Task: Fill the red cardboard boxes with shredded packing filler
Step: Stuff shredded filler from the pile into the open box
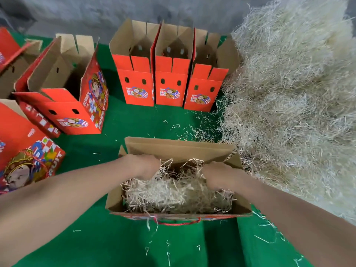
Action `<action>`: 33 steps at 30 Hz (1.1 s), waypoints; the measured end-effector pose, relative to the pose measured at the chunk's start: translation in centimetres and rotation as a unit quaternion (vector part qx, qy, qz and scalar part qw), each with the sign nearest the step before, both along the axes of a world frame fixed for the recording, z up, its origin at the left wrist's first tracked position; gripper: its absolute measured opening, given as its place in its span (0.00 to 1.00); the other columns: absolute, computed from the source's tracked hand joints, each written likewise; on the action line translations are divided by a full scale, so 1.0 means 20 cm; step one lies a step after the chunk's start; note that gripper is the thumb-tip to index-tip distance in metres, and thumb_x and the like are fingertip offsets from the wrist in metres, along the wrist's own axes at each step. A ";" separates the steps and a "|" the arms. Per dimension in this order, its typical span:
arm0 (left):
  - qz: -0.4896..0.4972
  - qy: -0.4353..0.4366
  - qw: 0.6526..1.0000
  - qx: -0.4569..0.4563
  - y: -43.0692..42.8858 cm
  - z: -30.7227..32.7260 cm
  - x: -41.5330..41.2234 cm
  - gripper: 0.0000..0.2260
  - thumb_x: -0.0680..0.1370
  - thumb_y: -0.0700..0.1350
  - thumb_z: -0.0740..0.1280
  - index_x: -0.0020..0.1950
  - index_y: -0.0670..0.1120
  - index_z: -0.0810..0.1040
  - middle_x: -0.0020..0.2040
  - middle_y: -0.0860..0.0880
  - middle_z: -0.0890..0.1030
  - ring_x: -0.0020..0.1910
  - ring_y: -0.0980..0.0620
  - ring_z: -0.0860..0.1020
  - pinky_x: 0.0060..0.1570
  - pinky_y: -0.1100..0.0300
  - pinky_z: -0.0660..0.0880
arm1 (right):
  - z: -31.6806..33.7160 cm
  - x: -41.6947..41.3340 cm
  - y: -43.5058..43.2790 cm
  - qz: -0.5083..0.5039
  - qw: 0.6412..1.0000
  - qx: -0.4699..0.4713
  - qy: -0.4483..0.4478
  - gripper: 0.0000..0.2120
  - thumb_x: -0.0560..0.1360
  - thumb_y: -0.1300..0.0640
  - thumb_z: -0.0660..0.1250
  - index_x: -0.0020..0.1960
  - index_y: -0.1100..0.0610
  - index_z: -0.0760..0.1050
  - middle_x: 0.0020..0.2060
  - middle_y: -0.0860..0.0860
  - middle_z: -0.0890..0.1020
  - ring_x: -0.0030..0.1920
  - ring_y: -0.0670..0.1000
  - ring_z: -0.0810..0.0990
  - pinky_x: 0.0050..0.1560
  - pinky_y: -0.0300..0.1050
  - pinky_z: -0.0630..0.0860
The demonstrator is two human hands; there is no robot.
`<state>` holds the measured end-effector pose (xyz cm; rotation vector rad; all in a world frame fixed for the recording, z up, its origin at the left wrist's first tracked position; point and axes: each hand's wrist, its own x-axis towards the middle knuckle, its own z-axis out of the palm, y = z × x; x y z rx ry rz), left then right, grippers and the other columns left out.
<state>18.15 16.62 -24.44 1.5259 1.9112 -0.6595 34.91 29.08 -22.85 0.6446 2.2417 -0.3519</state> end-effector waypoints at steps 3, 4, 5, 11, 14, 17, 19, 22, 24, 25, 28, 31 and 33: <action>-0.031 -0.007 0.999 -0.007 0.07 -0.09 0.05 0.10 0.76 0.31 0.56 0.46 0.39 0.76 0.32 0.48 0.70 0.27 0.54 0.67 0.24 0.64 0.64 | -0.10 -0.11 -0.03 0.084 0.995 0.021 -0.049 0.13 0.76 0.66 0.59 0.59 0.65 0.73 0.50 0.56 0.79 0.46 0.54 0.79 0.41 0.44 0.75; -0.032 -0.012 0.999 -0.023 0.09 -0.12 0.07 0.09 0.76 0.31 0.57 0.47 0.39 0.77 0.34 0.47 0.71 0.27 0.53 0.68 0.25 0.64 0.65 | -0.15 -0.15 -0.04 0.106 0.992 0.029 -0.059 0.15 0.77 0.64 0.58 0.63 0.64 0.71 0.57 0.58 0.77 0.54 0.57 0.77 0.47 0.46 0.74; -0.039 -0.016 0.998 -0.048 0.10 -0.14 0.09 0.09 0.77 0.32 0.58 0.50 0.37 0.77 0.37 0.45 0.74 0.30 0.52 0.71 0.27 0.63 0.68 | -0.20 -0.18 -0.03 0.108 0.992 0.021 -0.064 0.17 0.78 0.62 0.58 0.66 0.63 0.69 0.62 0.58 0.74 0.59 0.58 0.75 0.51 0.48 0.73; -0.008 -0.060 0.988 -0.143 0.09 -0.23 0.07 0.15 0.80 0.47 0.60 0.59 0.38 0.76 0.49 0.43 0.77 0.47 0.46 0.76 0.53 0.53 0.74 | -0.35 -0.22 0.01 0.177 0.961 -0.002 -0.213 0.17 0.81 0.57 0.52 0.64 0.64 0.68 0.57 0.57 0.73 0.57 0.56 0.73 0.55 0.47 0.69; -0.035 -0.051 0.989 -0.138 0.08 -0.13 0.03 0.04 0.77 0.38 0.62 0.45 0.40 0.76 0.36 0.49 0.72 0.32 0.53 0.70 0.31 0.62 0.70 | -0.33 -0.22 0.05 0.192 0.958 0.006 -0.213 0.17 0.80 0.53 0.56 0.65 0.62 0.70 0.60 0.54 0.75 0.58 0.55 0.75 0.54 0.47 0.71; -0.076 -0.085 0.986 -0.125 0.09 0.05 0.01 0.04 0.76 0.40 0.64 0.43 0.40 0.76 0.35 0.48 0.76 0.28 0.54 0.71 0.23 0.64 0.67 | -0.25 -0.23 0.04 0.236 0.954 0.042 -0.179 0.17 0.79 0.51 0.57 0.61 0.60 0.73 0.51 0.54 0.77 0.46 0.53 0.76 0.44 0.45 0.72; 0.001 -0.234 0.959 -0.162 0.10 0.13 -0.01 0.08 0.77 0.43 0.65 0.52 0.40 0.77 0.37 0.49 0.79 0.30 0.55 0.76 0.25 0.68 0.71 | -0.20 -0.23 0.00 0.241 0.957 0.050 -0.153 0.16 0.79 0.51 0.58 0.56 0.61 0.76 0.40 0.51 0.76 0.34 0.49 0.73 0.33 0.42 0.72; 0.081 -0.418 0.875 -0.228 0.09 0.21 -0.03 0.17 0.77 0.40 0.66 0.65 0.48 0.74 0.38 0.54 0.79 0.34 0.55 0.78 0.33 0.67 0.76 | -0.18 -0.24 -0.04 0.268 0.946 0.029 -0.180 0.18 0.79 0.47 0.59 0.40 0.59 0.77 0.30 0.49 0.74 0.30 0.48 0.72 0.31 0.45 0.73; 0.039 -0.437 0.865 -0.241 0.06 0.20 -0.02 0.18 0.75 0.36 0.67 0.64 0.47 0.76 0.37 0.54 0.80 0.35 0.56 0.78 0.36 0.67 0.77 | -0.19 -0.24 -0.05 0.296 0.933 0.021 -0.202 0.18 0.79 0.48 0.59 0.46 0.61 0.78 0.39 0.53 0.80 0.37 0.51 0.76 0.42 0.47 0.78; 0.024 -0.435 0.868 -0.238 0.05 0.19 0.00 0.17 0.74 0.35 0.68 0.62 0.44 0.78 0.37 0.54 0.81 0.35 0.56 0.78 0.37 0.66 0.77 | -0.21 -0.24 -0.05 0.298 0.933 0.016 -0.200 0.19 0.79 0.47 0.59 0.53 0.62 0.78 0.46 0.54 0.81 0.41 0.52 0.78 0.47 0.48 0.78; 0.050 -0.435 0.867 -0.237 0.02 0.16 0.00 0.15 0.73 0.31 0.68 0.59 0.38 0.78 0.33 0.56 0.82 0.34 0.59 0.79 0.39 0.67 0.78 | -0.22 -0.23 -0.05 0.285 0.941 -0.006 -0.185 0.24 0.78 0.45 0.59 0.66 0.60 0.71 0.59 0.54 0.78 0.55 0.54 0.79 0.56 0.50 0.76; 0.058 -0.422 0.874 -0.235 0.00 0.17 -0.03 0.14 0.72 0.29 0.67 0.56 0.38 0.78 0.31 0.59 0.81 0.33 0.62 0.79 0.39 0.70 0.77 | -0.19 -0.22 -0.05 0.293 0.945 -0.005 -0.142 0.23 0.79 0.46 0.58 0.67 0.59 0.69 0.60 0.54 0.77 0.57 0.54 0.77 0.58 0.49 0.75; 0.049 -0.402 0.887 -0.224 -0.02 0.16 -0.02 0.10 0.71 0.32 0.69 0.50 0.44 0.80 0.29 0.61 0.80 0.32 0.64 0.79 0.35 0.73 0.73 | -0.17 -0.21 -0.05 0.280 0.956 -0.018 -0.085 0.21 0.78 0.48 0.59 0.66 0.58 0.70 0.60 0.55 0.77 0.57 0.55 0.77 0.57 0.48 0.75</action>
